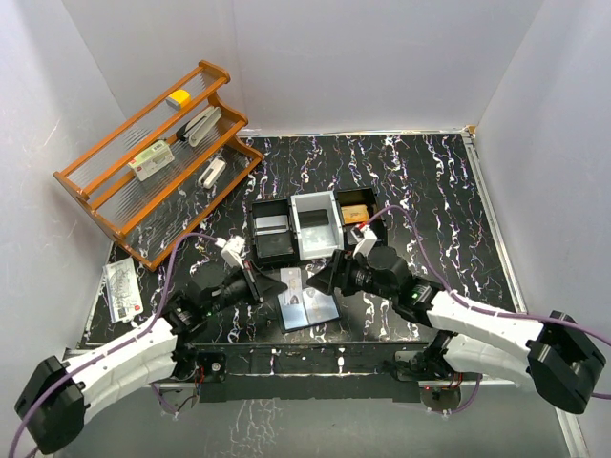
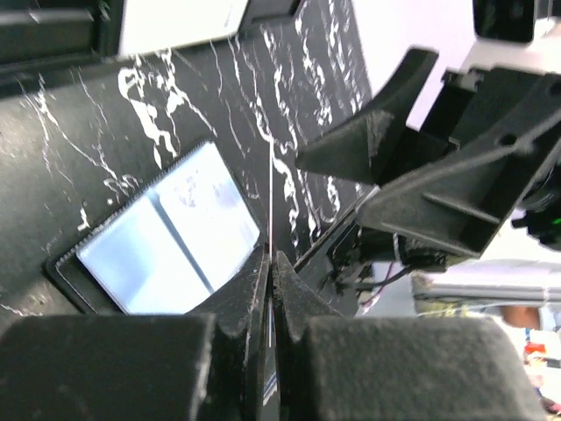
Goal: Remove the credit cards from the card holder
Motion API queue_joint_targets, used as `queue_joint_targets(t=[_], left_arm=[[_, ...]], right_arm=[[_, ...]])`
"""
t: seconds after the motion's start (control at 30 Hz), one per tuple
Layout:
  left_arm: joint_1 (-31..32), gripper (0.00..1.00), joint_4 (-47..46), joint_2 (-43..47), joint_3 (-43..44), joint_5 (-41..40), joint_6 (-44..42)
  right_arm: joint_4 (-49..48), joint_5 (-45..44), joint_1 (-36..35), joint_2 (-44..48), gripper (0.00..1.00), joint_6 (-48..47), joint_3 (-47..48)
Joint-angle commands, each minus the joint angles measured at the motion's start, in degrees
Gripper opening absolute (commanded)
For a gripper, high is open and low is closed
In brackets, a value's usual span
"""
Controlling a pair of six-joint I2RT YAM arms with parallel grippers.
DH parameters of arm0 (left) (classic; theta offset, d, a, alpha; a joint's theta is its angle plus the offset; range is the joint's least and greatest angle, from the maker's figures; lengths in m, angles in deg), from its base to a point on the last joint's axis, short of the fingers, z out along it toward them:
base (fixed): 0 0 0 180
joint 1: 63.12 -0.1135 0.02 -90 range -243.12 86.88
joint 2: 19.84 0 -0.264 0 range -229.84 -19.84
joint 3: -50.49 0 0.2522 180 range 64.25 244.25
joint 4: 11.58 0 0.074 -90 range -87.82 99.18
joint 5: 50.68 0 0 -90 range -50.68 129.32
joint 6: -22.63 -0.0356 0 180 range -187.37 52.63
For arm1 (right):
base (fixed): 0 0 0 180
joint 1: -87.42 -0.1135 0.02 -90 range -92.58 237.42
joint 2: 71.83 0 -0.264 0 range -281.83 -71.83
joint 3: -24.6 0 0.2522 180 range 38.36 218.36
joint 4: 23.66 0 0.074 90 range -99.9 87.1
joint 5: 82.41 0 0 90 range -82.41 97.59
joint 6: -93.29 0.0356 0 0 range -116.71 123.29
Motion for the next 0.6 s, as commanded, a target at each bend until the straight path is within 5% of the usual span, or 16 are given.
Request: queue_joint_targets(t=[0.0,0.27,0.57], left_arm=[[-8.3,0.0,-11.7,1.2,-3.5,14.2,5.3],[-11.1,0.0,-30.8,-4.0,-7.7,22.7,14.7],[-11.1,0.0,-26.3,2.2,-7.7,21.9,16.7]], right_arm=[[-6.7,1.1,0.8,3.3,0.66,0.6,0.1],[-17.2,17.0,1.6,-1.2,0.65,5.6,-0.3],[-22.8,23.8,1.6,-5.2,0.45,10.8,-0.1]])
